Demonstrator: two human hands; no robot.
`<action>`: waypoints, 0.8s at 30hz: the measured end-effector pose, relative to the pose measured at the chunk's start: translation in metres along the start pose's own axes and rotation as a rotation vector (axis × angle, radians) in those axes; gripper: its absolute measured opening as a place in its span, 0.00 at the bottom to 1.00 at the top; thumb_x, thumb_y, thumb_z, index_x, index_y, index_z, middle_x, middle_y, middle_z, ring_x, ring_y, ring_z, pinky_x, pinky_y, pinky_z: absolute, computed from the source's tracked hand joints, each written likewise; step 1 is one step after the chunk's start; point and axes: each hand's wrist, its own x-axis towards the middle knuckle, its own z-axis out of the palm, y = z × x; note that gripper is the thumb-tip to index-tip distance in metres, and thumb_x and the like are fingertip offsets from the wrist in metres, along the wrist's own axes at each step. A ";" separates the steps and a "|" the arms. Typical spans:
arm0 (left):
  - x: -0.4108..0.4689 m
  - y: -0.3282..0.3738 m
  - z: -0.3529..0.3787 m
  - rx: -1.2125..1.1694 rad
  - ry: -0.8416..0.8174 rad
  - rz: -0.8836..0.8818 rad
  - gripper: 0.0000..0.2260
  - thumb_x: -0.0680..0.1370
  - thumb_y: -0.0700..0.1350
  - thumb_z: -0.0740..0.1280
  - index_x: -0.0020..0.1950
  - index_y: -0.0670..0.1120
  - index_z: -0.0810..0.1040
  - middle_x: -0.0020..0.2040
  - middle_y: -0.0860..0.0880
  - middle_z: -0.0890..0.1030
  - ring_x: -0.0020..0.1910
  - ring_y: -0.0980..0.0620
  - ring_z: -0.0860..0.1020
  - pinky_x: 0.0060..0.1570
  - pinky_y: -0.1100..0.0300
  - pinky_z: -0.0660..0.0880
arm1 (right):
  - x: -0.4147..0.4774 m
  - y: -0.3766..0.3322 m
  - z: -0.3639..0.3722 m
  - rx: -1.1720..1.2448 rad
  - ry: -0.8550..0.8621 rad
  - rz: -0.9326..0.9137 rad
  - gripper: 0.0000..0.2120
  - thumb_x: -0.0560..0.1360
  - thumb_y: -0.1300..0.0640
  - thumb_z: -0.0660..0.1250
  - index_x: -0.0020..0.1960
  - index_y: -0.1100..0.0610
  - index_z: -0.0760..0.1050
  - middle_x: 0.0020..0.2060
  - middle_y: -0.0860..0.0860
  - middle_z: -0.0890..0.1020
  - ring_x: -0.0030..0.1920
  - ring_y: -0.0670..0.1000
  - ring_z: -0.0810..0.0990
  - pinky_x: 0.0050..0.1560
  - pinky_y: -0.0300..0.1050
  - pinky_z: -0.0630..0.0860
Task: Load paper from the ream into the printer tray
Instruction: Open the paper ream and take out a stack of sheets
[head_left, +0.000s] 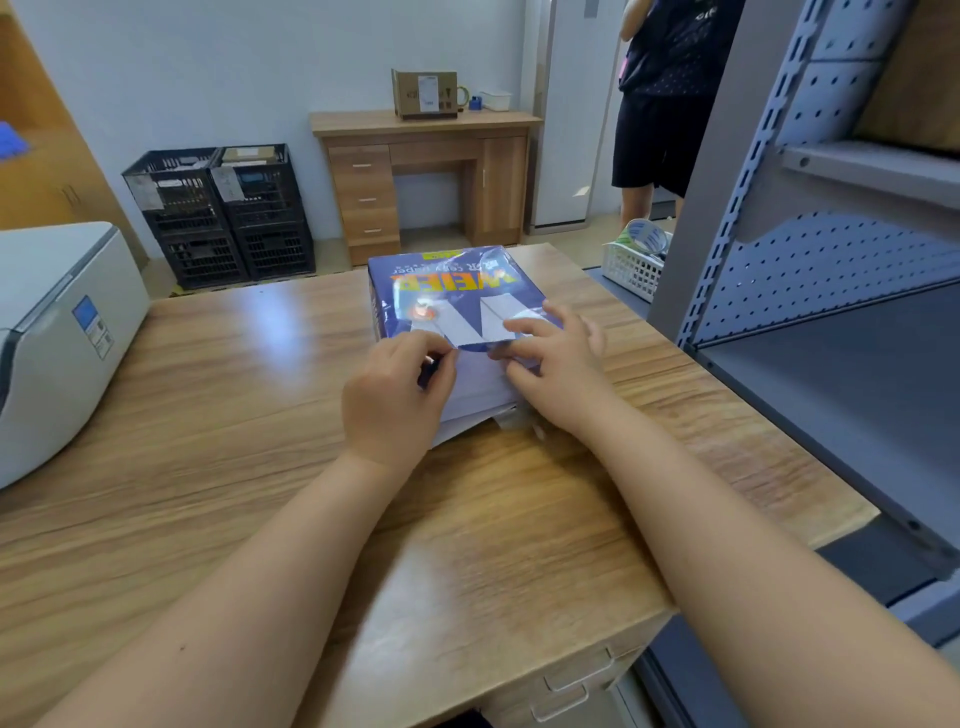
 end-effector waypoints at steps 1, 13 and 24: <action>0.005 0.003 0.001 0.002 -0.010 -0.049 0.02 0.74 0.44 0.69 0.41 0.48 0.79 0.37 0.52 0.81 0.36 0.50 0.77 0.34 0.53 0.75 | 0.004 0.003 -0.002 0.001 -0.004 -0.017 0.10 0.75 0.53 0.64 0.50 0.44 0.83 0.65 0.44 0.76 0.73 0.56 0.58 0.67 0.49 0.47; 0.018 -0.032 0.023 -0.004 -0.135 0.235 0.12 0.73 0.35 0.64 0.37 0.48 0.84 0.52 0.45 0.82 0.55 0.40 0.76 0.55 0.51 0.70 | 0.006 0.029 0.008 0.230 -0.011 -0.067 0.07 0.68 0.48 0.74 0.45 0.41 0.83 0.63 0.38 0.73 0.70 0.54 0.60 0.69 0.60 0.58; 0.016 -0.022 0.016 -0.062 -0.236 0.112 0.11 0.68 0.45 0.63 0.39 0.51 0.85 0.54 0.47 0.82 0.59 0.41 0.74 0.59 0.49 0.70 | 0.012 0.023 0.009 0.274 0.034 0.016 0.05 0.66 0.54 0.77 0.42 0.49 0.85 0.58 0.45 0.79 0.61 0.50 0.64 0.66 0.58 0.62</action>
